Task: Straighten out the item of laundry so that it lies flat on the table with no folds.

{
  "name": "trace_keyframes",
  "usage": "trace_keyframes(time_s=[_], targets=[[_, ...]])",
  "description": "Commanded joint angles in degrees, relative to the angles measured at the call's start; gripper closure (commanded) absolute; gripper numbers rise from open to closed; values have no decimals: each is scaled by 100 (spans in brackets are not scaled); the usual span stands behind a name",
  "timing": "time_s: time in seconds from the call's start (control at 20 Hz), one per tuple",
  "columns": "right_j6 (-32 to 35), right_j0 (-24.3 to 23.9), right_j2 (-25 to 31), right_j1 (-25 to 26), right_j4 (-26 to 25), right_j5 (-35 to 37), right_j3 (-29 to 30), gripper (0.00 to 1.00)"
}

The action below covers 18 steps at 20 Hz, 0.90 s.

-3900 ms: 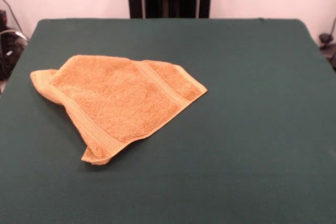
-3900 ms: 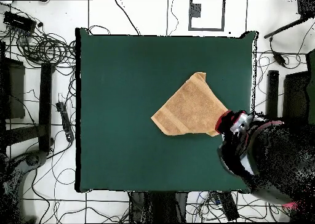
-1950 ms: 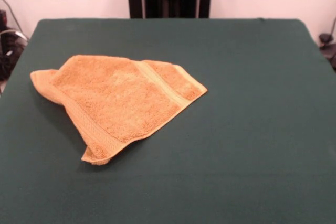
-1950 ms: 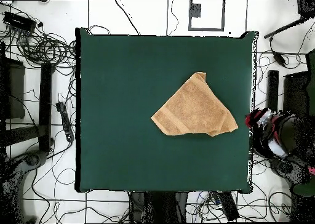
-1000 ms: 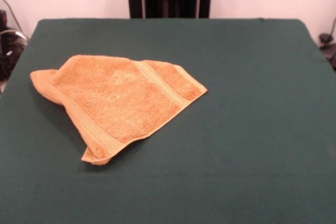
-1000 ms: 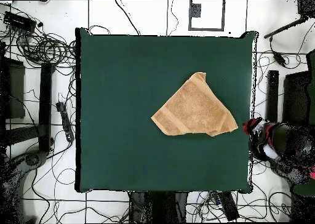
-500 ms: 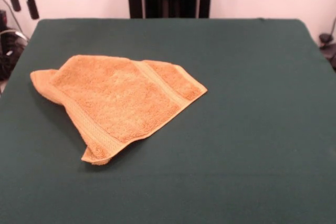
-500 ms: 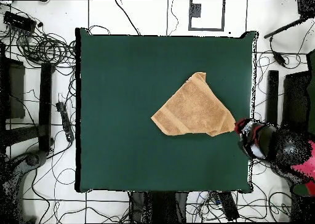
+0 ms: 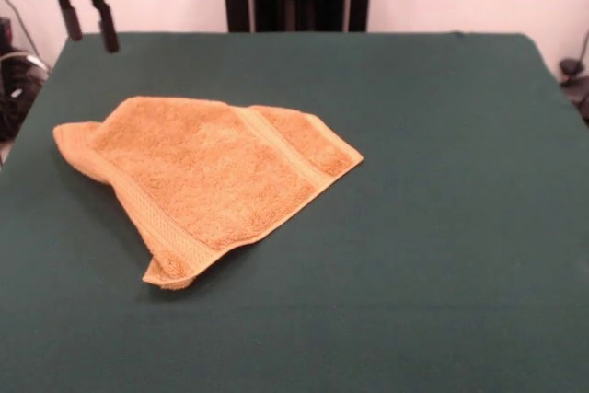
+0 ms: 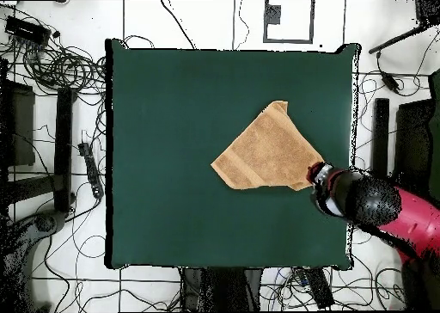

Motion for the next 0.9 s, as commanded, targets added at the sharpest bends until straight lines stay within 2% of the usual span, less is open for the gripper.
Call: trace_keyframes(time_s=[0.05, 0.6, 0.9], targets=[[357, 448, 252, -144, 151, -67, 310, 0], [600, 637, 192, -22, 273, -162, 182, 0], [760, 719, 271, 325, 306, -857, 208, 0]])
